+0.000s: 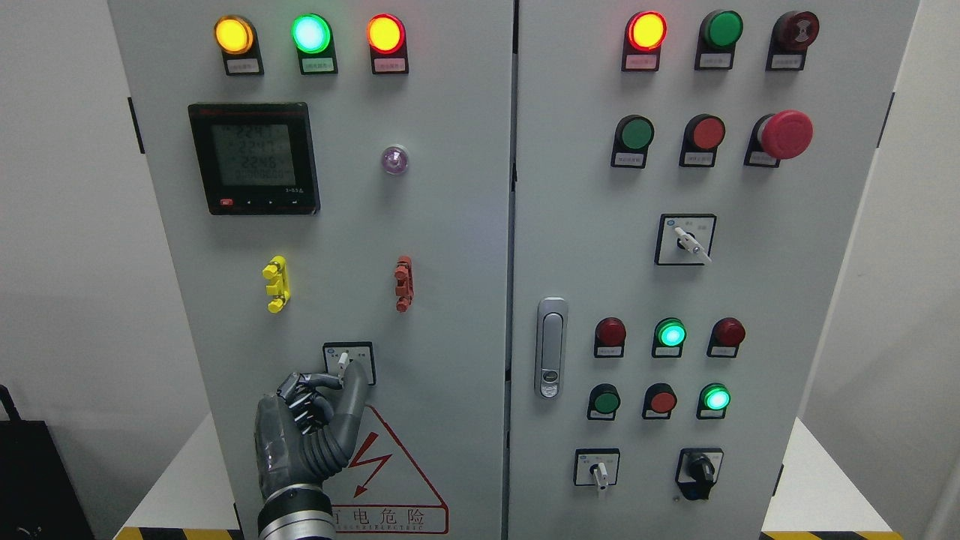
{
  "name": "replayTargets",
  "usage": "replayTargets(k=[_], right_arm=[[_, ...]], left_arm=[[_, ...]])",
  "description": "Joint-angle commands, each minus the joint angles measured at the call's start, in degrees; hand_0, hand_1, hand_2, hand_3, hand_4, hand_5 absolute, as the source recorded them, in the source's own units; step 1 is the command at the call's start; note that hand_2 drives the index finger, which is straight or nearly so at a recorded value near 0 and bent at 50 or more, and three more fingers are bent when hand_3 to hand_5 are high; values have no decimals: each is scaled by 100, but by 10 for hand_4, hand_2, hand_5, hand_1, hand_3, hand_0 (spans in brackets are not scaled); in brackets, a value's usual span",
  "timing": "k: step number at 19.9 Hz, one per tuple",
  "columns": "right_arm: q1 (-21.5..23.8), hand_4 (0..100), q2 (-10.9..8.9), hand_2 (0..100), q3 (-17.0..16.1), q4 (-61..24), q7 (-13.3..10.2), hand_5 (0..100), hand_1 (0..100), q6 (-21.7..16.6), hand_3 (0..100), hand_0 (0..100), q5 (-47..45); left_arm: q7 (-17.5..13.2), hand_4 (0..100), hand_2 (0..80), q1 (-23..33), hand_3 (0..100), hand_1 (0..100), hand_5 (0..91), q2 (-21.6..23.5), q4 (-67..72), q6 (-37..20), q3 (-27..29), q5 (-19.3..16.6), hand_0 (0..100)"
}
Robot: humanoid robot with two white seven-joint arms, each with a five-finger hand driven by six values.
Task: Turn on light switch 1
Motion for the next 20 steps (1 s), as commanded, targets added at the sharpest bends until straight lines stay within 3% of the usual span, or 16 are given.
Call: replayTargets(k=[1, 20], right_arm=[[0, 0, 2, 0, 1, 0, 5, 0, 0, -1, 0, 0, 0], [0, 0, -6, 0, 1, 0, 5, 0, 0, -1, 0, 0, 0]], left_arm=[[-14, 972, 598, -4, 1000, 528, 858, 0, 0, 2, -20, 1, 411], [-14, 980, 598, -4, 1000, 467, 860, -9, 0, 2, -20, 10, 572]])
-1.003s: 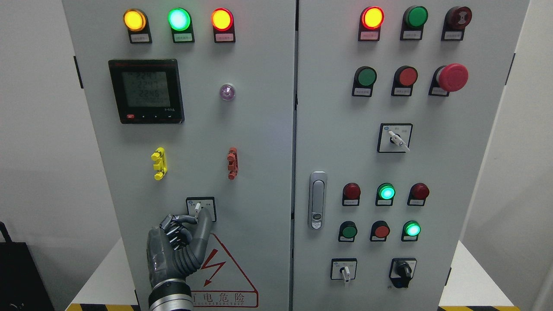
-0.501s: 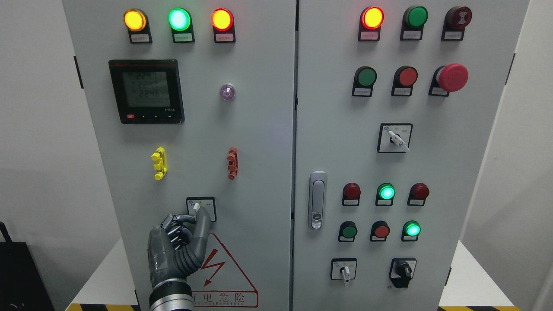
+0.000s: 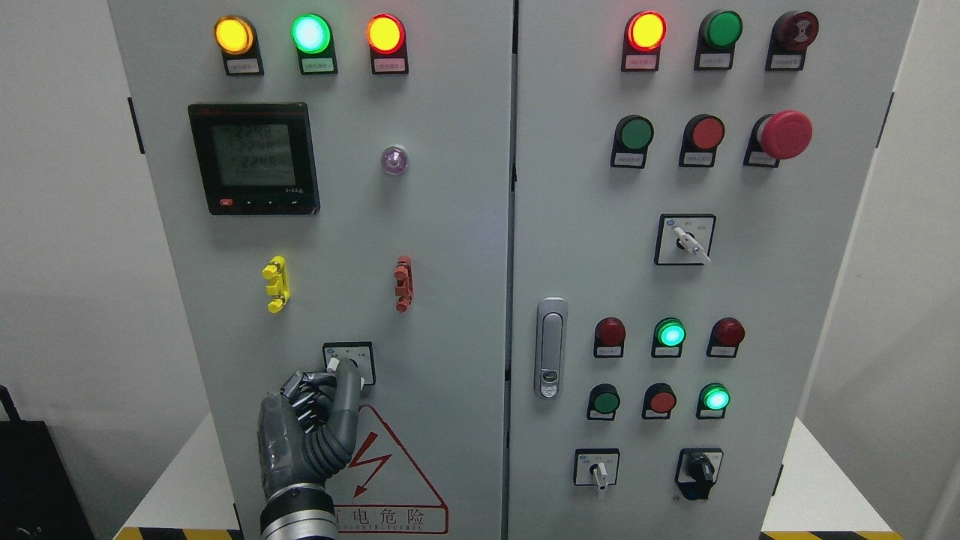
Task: Turn on light switch 1
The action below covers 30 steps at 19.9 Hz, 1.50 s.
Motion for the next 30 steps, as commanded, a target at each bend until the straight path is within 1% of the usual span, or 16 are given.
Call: replayTargets(k=[1, 7, 10, 14, 20, 26, 30], right_arm=[[0, 0, 2, 0, -7, 0, 5, 0, 0, -2, 0, 0, 0], [0, 0, 2, 0, 2, 0, 5, 0, 0, -2, 0, 0, 0], [0, 0, 2, 0, 2, 0, 5, 0, 0, -2, 0, 0, 0], [0, 0, -7, 0, 2, 0, 5, 0, 0, -2, 0, 0, 0], [0, 0, 2, 0, 1, 0, 5, 0, 0, -2, 0, 0, 0], [0, 0, 2, 0, 2, 0, 5, 0, 0, -2, 0, 0, 0], [0, 0, 2, 0, 2, 0, 5, 0, 0, -2, 0, 0, 0]], left_arm=[[36, 980, 598, 2, 1000, 464, 860, -8, 1, 1, -1, 2, 577], [36, 981, 600, 2, 1000, 416, 862, -8, 9, 1, -10, 2, 625], [36, 981, 602, 2, 1000, 399, 861, -8, 9, 1, -10, 2, 625], [36, 978, 610, 2, 1000, 426, 860, -8, 27, 1, -10, 2, 446], [28, 978, 629, 2, 1000, 425, 862, -8, 27, 1, -18, 10, 302], [28, 977, 639, 2, 1000, 419, 866, -8, 27, 1, -27, 10, 195], [28, 978, 642, 45, 1000, 419, 867, 1, 18, -25, -27, 10, 169]])
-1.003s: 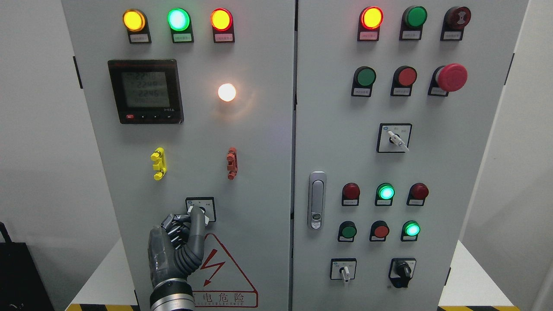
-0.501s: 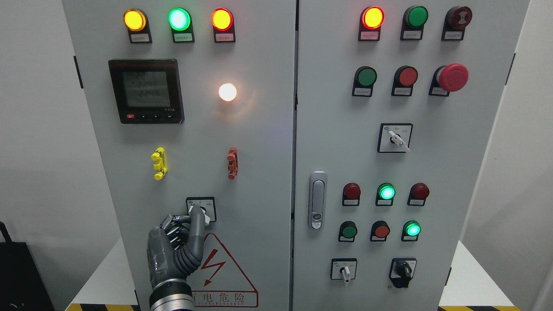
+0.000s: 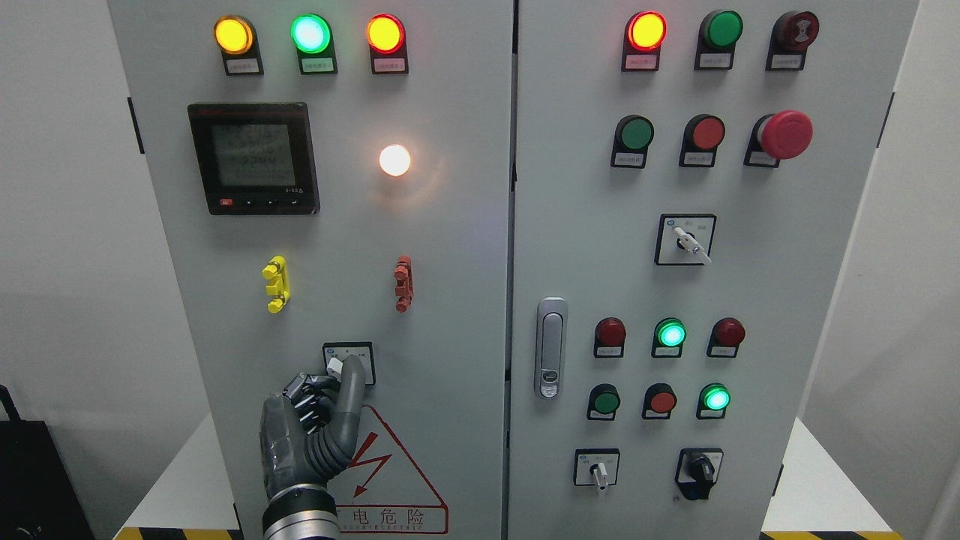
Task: Turn on light switch 1
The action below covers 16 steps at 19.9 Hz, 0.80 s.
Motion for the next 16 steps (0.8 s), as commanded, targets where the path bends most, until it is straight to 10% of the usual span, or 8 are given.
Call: replayTargets(k=[1, 16], right_arm=[[0, 0, -7, 0, 1, 0, 5, 0, 0, -2, 0, 0, 0], [0, 0, 2, 0, 1, 0, 5, 0, 0, -2, 0, 0, 0]], left_arm=[[1, 978, 642, 54, 1000, 418, 867, 8, -5, -49, -10, 2, 165], [-78, 982, 653, 598, 1000, 397, 869, 87, -93, -679, -19, -15, 100]])
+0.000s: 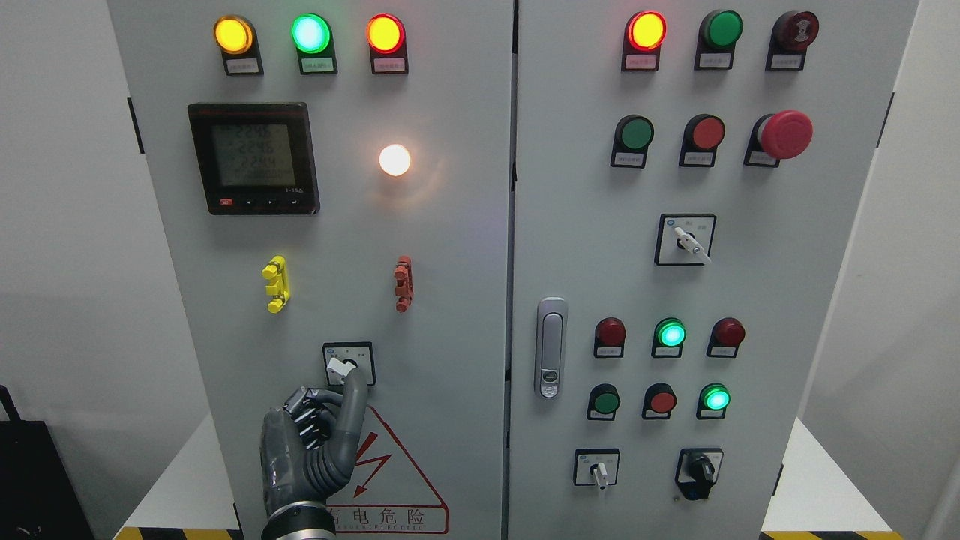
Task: Turn on light switch 1
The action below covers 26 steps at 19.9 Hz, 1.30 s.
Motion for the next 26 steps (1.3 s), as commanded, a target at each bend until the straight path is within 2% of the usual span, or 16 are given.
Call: replayTargets(k=[1, 5, 8, 10, 13, 14, 17, 19, 20, 21, 22, 23, 24, 25, 26], right_arm=[[0, 0, 1, 0, 1, 0, 5, 0, 0, -1, 0, 0, 0], [0, 0, 1, 0, 1, 0, 5, 0, 0, -1, 0, 0, 0], [0, 0, 1, 0, 1, 0, 5, 0, 0, -1, 0, 0, 0], [0, 0, 1, 0, 1, 0, 5, 0, 0, -1, 0, 0, 0], [0, 0, 1, 0, 1, 0, 5, 0, 0, -1, 0, 0, 0], [0, 0, 1, 0, -8, 0, 5, 0, 0, -1, 0, 0, 0], [0, 0, 1, 0, 1, 0, 5, 0, 0, -1, 0, 0, 0], [0, 0, 1, 0, -8, 0, 5, 0, 0, -1, 0, 0, 0], [0, 0, 1, 0, 1, 0, -4, 0, 0, -1, 0, 0, 0], [0, 0, -8, 0, -8, 0, 5, 0, 0, -1, 0, 0, 0], [0, 0, 1, 0, 1, 0, 5, 0, 0, -1, 0, 0, 0], [0, 0, 1, 0, 1, 0, 5, 0, 0, -1, 0, 0, 0], [0, 0, 1, 0, 1, 0, 5, 0, 0, -1, 0, 0, 0], [0, 0, 1, 0, 1, 0, 5, 0, 0, -1, 0, 0, 0], [0, 0, 1, 0, -8, 0, 5, 0, 0, -1, 0, 0, 0]], left_arm=[[-39, 982, 656, 350, 1000, 394, 869, 65, -42, -564, -7, -3, 99], [-382, 988, 670, 1069, 1000, 362, 873, 162, -34, -1609, 37, -3, 63], [-645, 1000, 671, 1947, 1000, 323, 874, 267, 1, -2812, 168, -3, 23], [-943, 1000, 649, 2580, 1000, 306, 874, 399, 106, -3429, 458, 6, 18], [-1146, 1000, 597, 3293, 1000, 276, 846, 636, 886, -4272, 1124, 93, 22], [-1234, 994, 578, 3434, 1000, 267, 820, 698, 1316, -4580, 1301, 137, 24], [-1323, 939, 517, 3611, 935, 252, 661, 795, 2826, -5276, 1531, 418, 28], [-1340, 898, 477, 3664, 865, 245, 596, 848, 3986, -5408, 1540, 725, 23], [-1375, 852, 439, 3664, 792, 245, 537, 848, 4618, -5444, 1531, 901, 23], [-1497, 781, 389, 3664, 722, 242, 456, 848, 5277, -5514, 1531, 1059, 27], [-1690, 750, 373, 3656, 697, 241, 420, 848, 5910, -5601, 1523, 1191, 30], [-1901, 666, 320, 3655, 628, 236, 311, 848, 6482, -5654, 1514, 1253, 34], [-2033, 625, 282, 3647, 586, 233, 260, 839, 6984, -5655, 1505, 1254, 27], [-2096, 620, 269, 3638, 579, 228, 255, 830, 7424, -5655, 1487, 1254, 35], [-2114, 606, 246, 3612, 567, 201, 242, 813, 7846, -5629, 1479, 1254, 84]])
